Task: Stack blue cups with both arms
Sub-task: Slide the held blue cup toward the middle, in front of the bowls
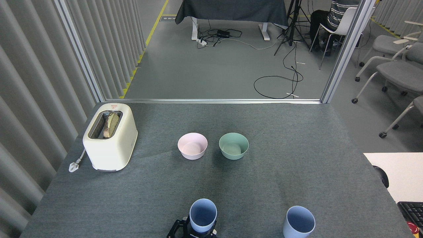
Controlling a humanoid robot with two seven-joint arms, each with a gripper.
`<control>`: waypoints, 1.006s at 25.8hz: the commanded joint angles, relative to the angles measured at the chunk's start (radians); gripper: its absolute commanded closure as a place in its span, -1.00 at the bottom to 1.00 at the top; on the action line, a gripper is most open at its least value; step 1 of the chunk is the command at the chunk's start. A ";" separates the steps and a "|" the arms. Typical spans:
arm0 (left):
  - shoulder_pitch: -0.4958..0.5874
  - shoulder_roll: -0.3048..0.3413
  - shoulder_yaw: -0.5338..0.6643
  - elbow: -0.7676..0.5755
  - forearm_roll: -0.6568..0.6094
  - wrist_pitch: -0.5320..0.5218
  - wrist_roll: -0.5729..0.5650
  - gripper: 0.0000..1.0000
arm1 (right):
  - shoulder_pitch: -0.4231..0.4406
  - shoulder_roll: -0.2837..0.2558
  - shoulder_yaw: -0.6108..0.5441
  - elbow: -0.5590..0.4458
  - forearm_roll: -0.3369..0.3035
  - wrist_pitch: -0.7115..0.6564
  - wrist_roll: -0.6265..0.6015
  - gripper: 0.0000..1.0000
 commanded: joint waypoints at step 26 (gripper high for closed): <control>-0.037 -0.006 -0.049 0.057 0.013 -0.005 0.001 -0.90 | 0.001 0.000 -0.003 0.001 0.000 0.001 -0.002 -1.00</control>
